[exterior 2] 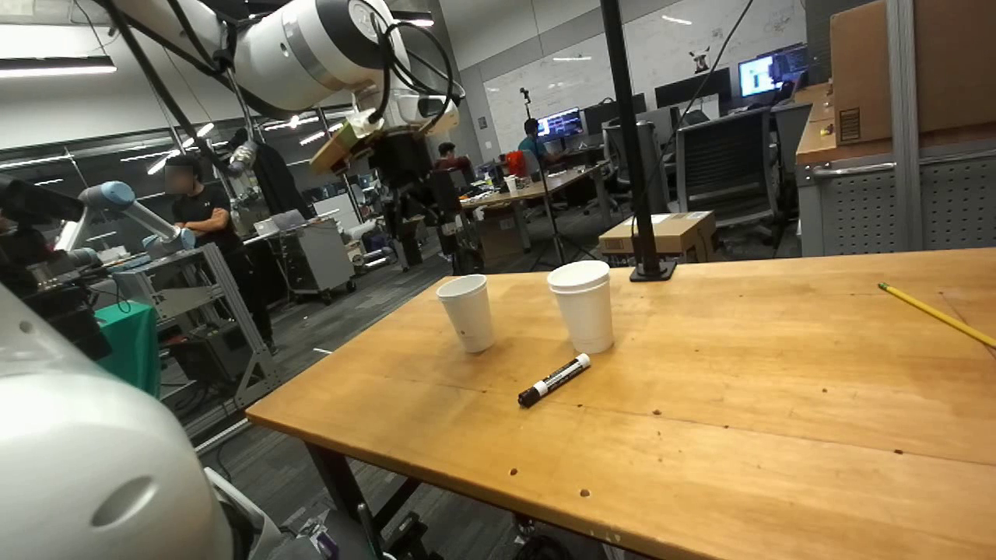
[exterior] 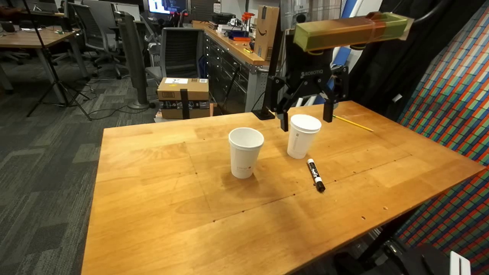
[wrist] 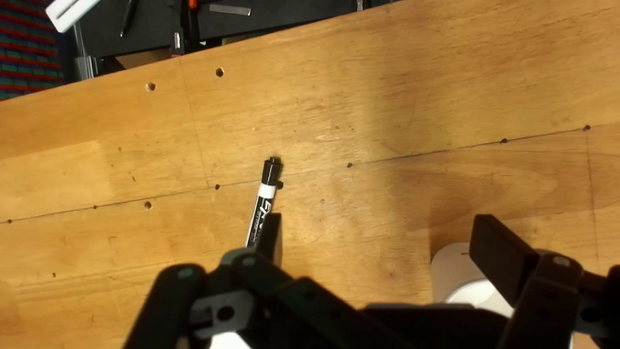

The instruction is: Put the cup in the other cups, then pick up the marker and put it in the cup

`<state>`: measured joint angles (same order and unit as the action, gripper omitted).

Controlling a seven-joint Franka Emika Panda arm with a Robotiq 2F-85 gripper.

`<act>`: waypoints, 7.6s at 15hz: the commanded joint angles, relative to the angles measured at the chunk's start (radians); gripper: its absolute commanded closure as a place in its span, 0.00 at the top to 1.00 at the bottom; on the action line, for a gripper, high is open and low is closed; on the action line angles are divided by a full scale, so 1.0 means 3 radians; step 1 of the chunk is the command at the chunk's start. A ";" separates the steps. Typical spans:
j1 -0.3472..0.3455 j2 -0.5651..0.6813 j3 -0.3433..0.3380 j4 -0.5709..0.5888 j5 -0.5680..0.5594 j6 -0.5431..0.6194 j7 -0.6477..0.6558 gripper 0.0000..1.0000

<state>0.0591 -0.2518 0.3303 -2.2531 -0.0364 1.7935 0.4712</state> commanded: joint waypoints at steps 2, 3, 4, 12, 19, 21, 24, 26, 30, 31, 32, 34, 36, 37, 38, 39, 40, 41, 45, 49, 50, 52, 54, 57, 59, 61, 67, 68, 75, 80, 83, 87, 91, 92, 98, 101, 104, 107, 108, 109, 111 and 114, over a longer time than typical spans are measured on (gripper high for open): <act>0.0151 0.0158 -0.0115 0.0053 0.0005 0.0106 -0.0013 1.00; 0.0162 0.0199 -0.0129 0.0064 0.0014 0.0145 -0.0017 1.00; 0.0169 0.0254 -0.0152 0.0092 0.0038 0.0217 -0.0038 1.00; 0.0131 0.0575 -0.0433 0.0239 0.0052 0.0911 -0.0310 1.00; -0.0003 0.0711 -0.0790 0.0415 0.0064 0.1029 -0.0796 1.00; -0.0037 0.0747 -0.0868 0.0449 0.0105 0.1073 -0.1064 1.00; -0.0068 0.0797 -0.0943 0.0435 0.0190 0.1176 -0.1379 1.00; -0.0069 0.0827 -0.0952 0.0395 0.0239 0.1225 -0.1496 1.00; -0.0055 0.0886 -0.0939 0.0306 0.0368 0.1279 -0.1682 1.00; -0.0057 0.0907 -0.0938 0.0299 0.0403 0.1283 -0.1730 1.00; -0.0063 0.0930 -0.0941 0.0296 0.0424 0.1292 -0.1786 1.00; -0.0079 0.0979 -0.0952 0.0301 0.0448 0.1293 -0.1901 1.00; -0.0097 0.1012 -0.0963 0.0291 0.0452 0.1309 -0.2011 1.00; -0.0108 0.1030 -0.0970 0.0286 0.0454 0.1320 -0.2074 1.00; -0.0120 0.1047 -0.0975 0.0276 0.0455 0.1336 -0.2131 1.00; -0.0134 0.1066 -0.0983 0.0265 0.0452 0.1351 -0.2192 1.00; -0.0148 0.1081 -0.0988 0.0256 0.0449 0.1359 -0.2243 1.00; -0.0163 0.1098 -0.0993 0.0244 0.0447 0.1369 -0.2292 1.00; -0.0204 0.1131 -0.0994 0.0166 0.0453 0.1424 -0.2431 0.94; -0.0200 0.1094 -0.0975 0.0068 0.0463 0.1479 -0.2494 0.61; -0.0197 0.1087 -0.0973 0.0057 0.0469 0.1478 -0.2498 0.53; -0.0193 0.1073 -0.0966 0.0027 0.0484 0.1468 -0.2498 0.37; -0.0186 0.1057 -0.0957 0.0007 0.0504 0.1452 -0.2501 0.21; -0.0162 0.1007 -0.0933 -0.0027 0.0512 0.1457 -0.2474 0.03; -0.0129 0.0948 -0.0914 -0.0041 0.0505 0.1476 -0.2423 0.00; -0.0085 0.0903 -0.0885 -0.0029 0.0506 0.1448 -0.2362 0.03; 0.0042 0.0767 -0.0797 0.0156 0.0454 0.1376 -0.2090 0.03; 0.0066 0.0756 -0.0781 0.0213 0.0431 0.1375 -0.2046 0.03; 0.0255 0.0672 -0.0595 0.0691 0.0125 0.1288 -0.1779 0.02; 0.0383 0.0555 -0.0437 0.0767 -0.0278 0.1035 -0.1497 0.02; 0.0441 0.0468 -0.0352 0.0787 -0.0472 0.0706 -0.1354 0.02; 0.0500 0.0441 -0.0242 0.0856 -0.0598 0.0322 -0.1170 0.02; 0.0607 0.0526 -0.0095 0.0993 -0.0576 0.0100 -0.0918 0.02; 0.0640 0.0569 -0.0053 0.1053 -0.0555 0.0035 -0.0832 0.02; 0.0860 0.0824 0.0156 0.1281 -0.0479 -0.0120 -0.0387 0.02; 0.0916 0.0915 0.0146 0.1282 -0.0380 -0.0029 -0.0416 0.02; 0.0919 0.0993 0.0108 0.1265 -0.0385 0.0026 -0.0471 0.02; 0.0895 0.1042 0.0046 0.1250 -0.0397 0.0040 -0.0526 0.02; 0.0886 0.1064 0.0020 0.1253 -0.0403 0.0046 -0.0549 0.02; 0.0877 0.1075 -0.0004 0.1256 -0.0402 0.0055 -0.0582 0.02; 0.0860 0.1090 -0.0053 0.1261 -0.0410 0.0089 -0.0657 0.02; 0.0827 0.1109 -0.0123 0.1288 -0.0411 0.0130 -0.0790 0.02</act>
<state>0.3178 0.0677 0.3080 -1.9024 -0.1686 1.8201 0.2826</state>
